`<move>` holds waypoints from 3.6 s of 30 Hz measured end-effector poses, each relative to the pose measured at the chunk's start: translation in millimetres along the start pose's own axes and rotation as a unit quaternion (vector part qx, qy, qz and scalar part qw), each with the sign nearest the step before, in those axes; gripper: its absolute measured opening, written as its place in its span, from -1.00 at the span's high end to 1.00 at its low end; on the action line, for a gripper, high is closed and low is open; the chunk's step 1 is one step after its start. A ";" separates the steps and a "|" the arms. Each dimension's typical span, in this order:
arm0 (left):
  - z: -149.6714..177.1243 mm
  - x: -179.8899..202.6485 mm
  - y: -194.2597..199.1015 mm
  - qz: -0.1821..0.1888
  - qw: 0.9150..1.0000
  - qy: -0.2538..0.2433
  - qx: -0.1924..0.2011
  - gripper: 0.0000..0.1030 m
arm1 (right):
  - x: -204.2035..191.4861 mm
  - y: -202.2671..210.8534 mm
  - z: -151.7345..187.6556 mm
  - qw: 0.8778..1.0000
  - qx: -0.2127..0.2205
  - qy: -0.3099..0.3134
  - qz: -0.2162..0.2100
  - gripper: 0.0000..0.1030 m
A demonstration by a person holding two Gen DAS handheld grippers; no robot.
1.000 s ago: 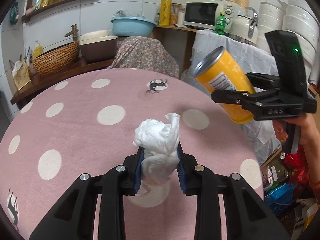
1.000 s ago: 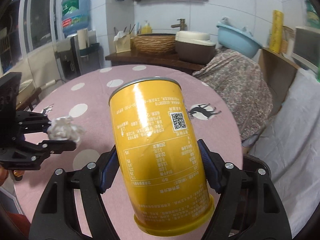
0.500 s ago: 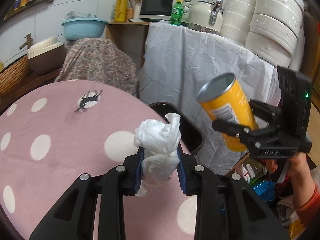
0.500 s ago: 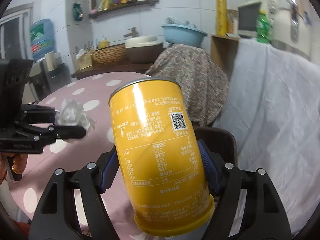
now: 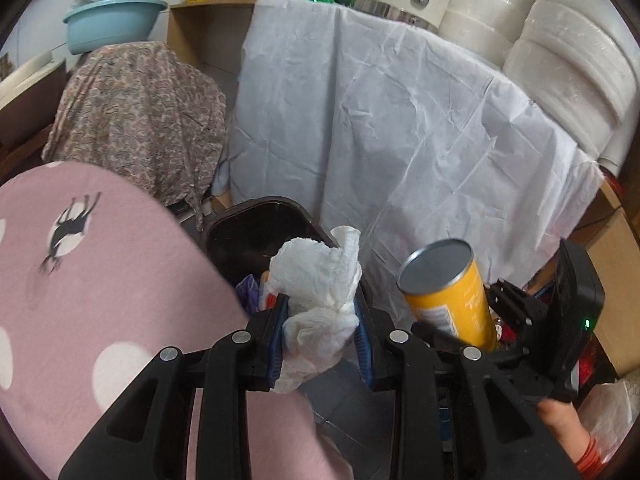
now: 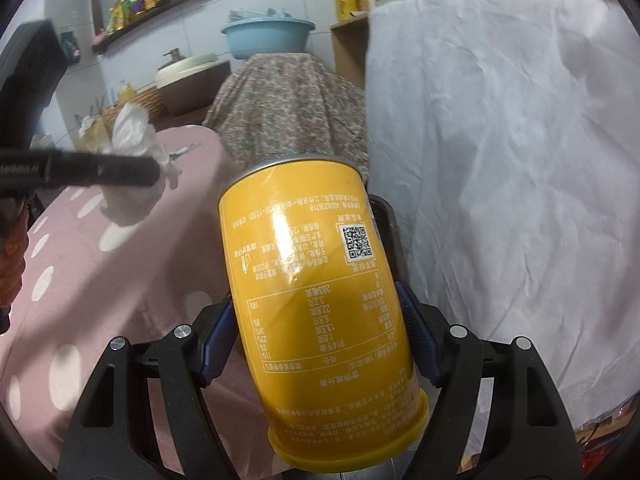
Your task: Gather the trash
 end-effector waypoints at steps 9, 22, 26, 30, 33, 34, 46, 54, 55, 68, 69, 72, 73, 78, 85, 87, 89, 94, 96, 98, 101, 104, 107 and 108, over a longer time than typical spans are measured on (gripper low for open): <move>-20.2 10.2 -78.1 -0.058 0.997 -0.025 -0.038 0.41 | 21.8 -29.1 25.8 0.999 -0.016 -0.034 0.004 -0.42; -43.6 13.0 -94.3 -0.097 0.994 -0.051 -0.006 -0.41 | 16.0 -51.8 29.7 0.999 -0.026 -0.036 0.006 -0.42; -45.1 24.1 -62.8 -0.093 0.992 -0.077 0.041 -0.54 | 13.5 -61.0 25.6 0.999 -0.028 -0.034 0.000 -0.42; -42.6 26.1 -27.6 -0.095 0.986 -0.105 0.083 -0.65 | 9.4 -72.1 17.0 0.999 -0.030 -0.030 -0.012 -0.42; -38.7 18.9 3.3 -0.089 0.984 -0.102 0.112 -0.81 | 3.9 -91.3 7.1 0.998 -0.044 -0.024 -0.028 -0.42; -36.9 14.5 12.5 -0.089 0.984 -0.099 0.121 -0.82 | 2.4 -97.6 5.2 0.998 -0.049 -0.024 -0.033 -0.42; -18.5 -20.7 57.1 -0.115 0.979 -0.097 0.136 -0.83 | -7.6 -219.9 12.7 0.984 -0.169 -0.035 -0.039 -0.42; -14.7 -34.2 61.3 -0.119 0.979 -0.092 0.135 -0.83 | 2.1 -269.4 48.7 0.964 -0.260 -0.050 -0.030 -0.43; -14.1 -35.1 60.8 -0.119 0.980 -0.092 0.134 -0.83 | 2.6 -272.7 50.5 0.962 -0.266 -0.048 -0.027 -0.43; -5.5 -41.6 68.8 -0.118 0.980 -0.083 0.138 -0.83 | 0.5 -222.7 23.4 0.983 -0.176 -0.025 0.037 -0.59; -4.8 -41.9 71.5 -0.118 0.980 -0.081 0.141 -0.83 | -3.0 -207.5 16.3 0.987 -0.155 -0.007 0.053 -0.59; -0.6 -43.2 86.2 -0.118 0.978 -0.077 0.157 -0.85 | -18.3 -161.9 0.1 0.991 -0.099 0.026 0.084 -0.65; 2.1 -44.1 92.7 -0.119 0.977 -0.075 0.163 -0.87 | -20.9 -145.6 -2.1 0.992 -0.083 0.029 0.091 -0.73; 19.7 -48.6 127.9 -0.120 0.971 -0.070 0.195 -0.89 | -48.4 -60.6 -12.7 0.994 -0.004 0.035 0.099 -0.81; 59.6 -63.0 193.0 -0.122 0.958 -0.049 0.254 -0.90 | -109.4 65.2 -20.5 0.988 0.111 0.046 0.096 -0.89; 75.2 -71.3 215.5 -0.139 0.950 -0.043 0.277 -0.90 | -130.3 94.0 -22.4 0.986 0.140 0.037 0.080 -0.89; 87.6 -78.8 231.8 -0.156 0.943 -0.033 0.292 -0.90 | -153.5 122.4 -23.0 0.982 0.169 0.030 0.074 -0.89; 127.5 -100.1 281.6 -0.184 0.920 0.004 0.345 -0.90 | -218.8 174.8 -21.0 0.968 0.229 0.057 0.081 -0.89; 143.9 -108.5 297.7 -0.196 0.913 0.014 0.358 -0.90 | -241.9 185.8 -17.6 0.965 0.240 0.070 0.084 -0.89; 159.4 -118.5 312.0 -0.216 0.902 0.020 0.372 -0.90 | -255.1 193.7 -13.5 0.963 0.246 0.073 0.081 -0.89; 182.2 -132.7 331.2 -0.246 0.885 0.036 0.392 -0.90 | -281.2 206.3 -3.6 0.959 0.253 0.090 0.085 -0.89; 203.1 -143.2 346.4 -0.264 0.871 0.056 0.412 -0.90 | -303.0 215.6 4.5 0.958 0.259 0.098 0.075 -0.89; 217.7 -147.7 354.0 -0.273 0.864 0.064 0.417 -0.90 | -319.3 218.8 8.6 0.960 0.257 0.100 0.057 -0.89; 220.9 -147.7 353.9 -0.277 0.864 0.065 0.416 -0.90 | -321.7 219.5 8.9 0.960 0.257 0.099 0.052 -0.89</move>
Point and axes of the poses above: each gripper's, at about its wrist camera, not at the fingertips, and y roughly against the way its jaws point, x to its right, z to its underside, the point moved 10 cm from there along -y, roughly the way its jaws point, and after that the axes turned 13 degrees about y, right-handed, at the moved point
